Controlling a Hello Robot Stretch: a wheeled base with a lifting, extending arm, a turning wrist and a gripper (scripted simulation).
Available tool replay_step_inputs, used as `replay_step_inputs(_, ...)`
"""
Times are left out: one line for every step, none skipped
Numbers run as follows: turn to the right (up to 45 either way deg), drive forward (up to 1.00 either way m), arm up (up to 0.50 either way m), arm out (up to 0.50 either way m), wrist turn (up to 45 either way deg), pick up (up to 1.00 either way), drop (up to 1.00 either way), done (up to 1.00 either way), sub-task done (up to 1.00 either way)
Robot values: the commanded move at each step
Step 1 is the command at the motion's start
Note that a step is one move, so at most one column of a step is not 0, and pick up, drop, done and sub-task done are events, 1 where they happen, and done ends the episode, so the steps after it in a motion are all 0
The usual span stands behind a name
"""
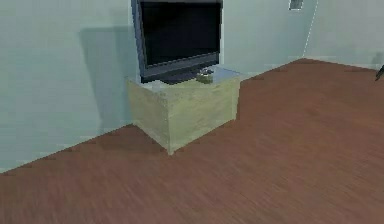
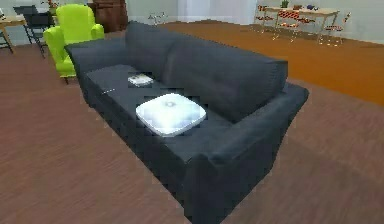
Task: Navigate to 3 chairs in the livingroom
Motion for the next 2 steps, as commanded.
replay_step_inputs(45.0,0.00,0.00,0.00,0.0,0.00,0.00,0.00,0.00)
replay_step_inputs(0.0,1.00,0.00,0.00,0.0,0.00,0.00,0.00,0.00)
